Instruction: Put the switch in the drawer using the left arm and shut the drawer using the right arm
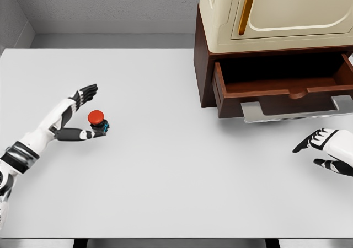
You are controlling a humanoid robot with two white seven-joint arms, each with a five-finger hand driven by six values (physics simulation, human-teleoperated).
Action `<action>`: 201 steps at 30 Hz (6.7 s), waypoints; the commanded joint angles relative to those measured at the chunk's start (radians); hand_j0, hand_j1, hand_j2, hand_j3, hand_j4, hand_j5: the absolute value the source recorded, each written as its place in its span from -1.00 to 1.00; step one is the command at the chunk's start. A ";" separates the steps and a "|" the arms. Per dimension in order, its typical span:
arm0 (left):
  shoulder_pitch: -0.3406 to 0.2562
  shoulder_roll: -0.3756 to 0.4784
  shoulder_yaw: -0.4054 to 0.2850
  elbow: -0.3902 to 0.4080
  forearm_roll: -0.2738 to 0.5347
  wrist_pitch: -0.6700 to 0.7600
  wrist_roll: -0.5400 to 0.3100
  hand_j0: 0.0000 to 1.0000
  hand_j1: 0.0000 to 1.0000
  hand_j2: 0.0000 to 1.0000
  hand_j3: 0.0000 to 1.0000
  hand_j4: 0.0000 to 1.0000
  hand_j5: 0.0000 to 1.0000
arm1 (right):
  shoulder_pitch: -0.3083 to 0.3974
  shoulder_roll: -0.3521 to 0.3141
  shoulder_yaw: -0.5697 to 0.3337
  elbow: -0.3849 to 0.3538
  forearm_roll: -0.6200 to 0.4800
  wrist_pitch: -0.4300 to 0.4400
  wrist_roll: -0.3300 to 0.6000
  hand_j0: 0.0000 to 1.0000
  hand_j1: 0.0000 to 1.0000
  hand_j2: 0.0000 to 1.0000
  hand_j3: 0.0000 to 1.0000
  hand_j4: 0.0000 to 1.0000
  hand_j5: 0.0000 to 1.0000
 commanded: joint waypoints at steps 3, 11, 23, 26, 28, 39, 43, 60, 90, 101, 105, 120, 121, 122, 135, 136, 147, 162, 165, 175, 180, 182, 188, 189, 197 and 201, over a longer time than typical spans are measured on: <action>0.000 -0.012 -0.004 0.029 -0.024 -0.002 0.002 1.00 1.00 1.00 1.00 1.00 1.00 | 0.000 -0.017 0.000 0.001 -0.007 0.000 0.001 0.32 0.32 0.32 0.32 0.32 0.32; -0.011 -0.024 -0.009 0.072 -0.041 0.000 0.002 0.93 0.93 0.93 0.93 0.93 0.93 | 0.000 -0.020 0.000 0.003 -0.014 0.000 0.001 0.33 0.33 0.33 0.33 0.33 0.33; -0.037 -0.033 -0.038 0.103 -0.038 -0.002 0.002 0.65 0.65 0.65 0.65 0.65 0.65 | 0.000 -0.026 0.000 0.006 -0.014 0.000 0.001 0.33 0.33 0.33 0.33 0.33 0.33; -0.037 -0.033 -0.038 0.123 -0.037 -0.002 0.002 0.65 0.65 0.65 0.65 0.65 0.65 | 0.000 -0.026 0.000 0.006 -0.014 0.000 0.001 0.33 0.33 0.33 0.33 0.33 0.33; -0.037 -0.030 -0.037 0.123 -0.035 -0.002 0.002 0.65 0.65 0.65 0.65 0.65 0.65 | 0.000 -0.026 0.000 0.004 -0.014 0.000 0.001 0.33 0.33 0.33 0.33 0.33 0.33; -0.029 -0.024 -0.037 0.123 -0.034 -0.002 0.002 0.32 0.32 0.32 0.32 0.32 0.32 | 0.000 -0.026 0.000 0.001 -0.014 0.000 0.001 0.31 0.31 0.31 0.31 0.31 0.31; -0.028 -0.024 -0.037 0.121 -0.032 -0.003 0.002 0.10 0.10 0.10 0.10 0.10 0.10 | 0.000 -0.026 0.000 0.001 -0.014 0.000 0.001 0.31 0.31 0.31 0.31 0.31 0.31; -0.037 -0.035 -0.034 -0.023 -0.031 0.009 0.002 -0.09 -0.09 -0.09 -0.09 -0.09 -0.09 | 0.000 -0.029 0.000 0.003 -0.014 0.000 0.001 0.31 0.31 0.31 0.31 0.31 0.31; -0.140 -0.203 -0.038 -0.262 -0.238 0.011 0.002 -0.18 -0.18 -0.18 -0.18 -0.18 -0.18 | 0.000 -0.049 -0.002 0.026 -0.021 0.000 0.003 0.33 0.33 0.33 0.33 0.33 0.33; -0.161 -0.289 -0.040 -0.336 -0.432 0.011 0.002 -0.21 -0.21 -0.21 -0.21 -0.21 -0.21 | 0.000 -0.051 -0.002 0.026 -0.021 0.000 0.003 0.33 0.33 0.33 0.33 0.33 0.33; -0.189 -0.328 -0.058 -0.345 -0.544 -0.002 0.002 -0.22 -0.22 -0.22 -0.22 -0.22 -0.22 | 0.000 -0.051 -0.002 0.029 -0.021 0.000 0.003 0.33 0.33 0.33 0.33 0.33 0.33; -0.308 -0.404 -0.181 -0.345 -0.890 -0.003 0.005 -0.27 -0.27 -0.27 -0.27 -0.27 -0.27 | 0.000 -0.051 -0.002 0.033 -0.021 0.000 0.003 0.33 0.33 0.33 0.33 0.33 0.33; -0.321 -0.406 -0.196 -0.345 -0.908 -0.002 0.005 -0.26 -0.26 -0.26 -0.26 -0.26 -0.26 | 0.000 -0.052 -0.002 0.033 -0.021 0.000 0.003 0.33 0.33 0.33 0.33 0.33 0.33; -0.331 -0.407 -0.207 -0.345 -0.939 0.004 0.003 -0.26 -0.26 -0.26 -0.26 -0.26 -0.26 | 0.000 -0.052 -0.002 0.033 -0.022 0.000 0.003 0.33 0.33 0.33 0.33 0.33 0.33; -0.429 -0.420 -0.330 -0.339 -1.155 0.009 0.003 -0.26 -0.26 -0.26 -0.26 -0.26 -0.26 | 0.000 -0.052 -0.002 0.046 -0.022 0.000 0.003 0.33 0.33 0.33 0.33 0.33 0.33; -0.439 -0.427 -0.333 -0.336 -1.166 0.011 0.003 -0.26 -0.26 -0.26 -0.26 -0.26 -0.26 | 0.000 -0.052 -0.002 0.046 -0.021 0.000 0.003 0.33 0.33 0.33 0.33 0.33 0.33; -0.502 -0.495 -0.400 -0.262 -1.316 0.011 0.003 -0.26 -0.26 -0.26 -0.26 -0.26 -0.26 | 0.000 -0.062 -0.002 0.047 -0.022 0.000 0.003 0.33 0.33 0.33 0.33 0.33 0.33; -0.560 -0.495 -0.485 -0.193 -1.374 0.009 0.003 -0.26 -0.26 -0.26 -0.26 -0.26 -0.26 | 0.000 -0.065 -0.002 0.050 -0.022 0.000 0.003 0.33 0.33 0.33 0.33 0.33 0.33; -0.563 -0.495 -0.494 -0.193 -1.384 0.011 0.003 -0.25 -0.25 -0.25 -0.25 -0.25 -0.25 | 0.000 -0.068 -0.002 0.052 -0.022 0.000 0.003 0.33 0.33 0.33 0.33 0.33 0.33; -0.607 -0.495 -0.531 -0.166 -1.388 0.009 0.003 -0.18 -0.18 -0.18 -0.18 -0.18 -0.18 | 0.000 -0.095 -0.002 0.055 -0.037 0.000 0.001 0.33 0.33 0.33 0.33 0.33 0.33; -0.624 -0.495 -0.551 -0.158 -1.393 0.007 0.003 0.54 0.54 0.54 0.54 0.54 0.54 | 0.000 -0.098 -0.002 0.055 -0.053 0.000 0.003 0.31 0.31 0.31 0.31 0.31 0.31; -0.624 -0.495 -0.551 -0.160 -1.391 0.003 0.003 0.64 0.64 0.64 0.64 0.64 0.64 | 0.000 -0.100 -0.002 0.055 -0.054 0.000 0.003 0.29 0.29 0.29 0.29 0.29 0.29; -0.627 -0.495 -0.551 -0.164 -1.396 0.000 0.003 0.65 0.65 0.65 0.65 0.65 0.65 | -0.002 -0.100 -0.002 0.055 -0.068 0.000 0.001 0.22 0.22 0.22 0.22 0.22 0.22; -0.627 -0.495 -0.551 -0.164 -1.396 -0.002 0.003 0.67 0.67 0.67 0.67 0.67 0.67 | -0.002 -0.100 -0.002 0.055 -0.068 0.000 0.001 0.21 0.21 0.21 0.21 0.21 0.21; -0.634 -0.495 -0.551 -0.175 -1.396 -0.002 0.003 0.69 0.69 0.69 0.69 0.69 0.69 | 0.000 -0.100 -0.002 0.055 -0.071 0.000 0.001 0.22 0.22 0.22 0.22 0.22 0.22; -0.634 -0.495 -0.551 -0.195 -1.394 -0.002 0.003 0.88 0.88 0.88 0.88 0.88 0.88 | 0.000 -0.100 -0.002 0.055 -0.073 0.000 0.001 0.23 0.23 0.23 0.23 0.23 0.23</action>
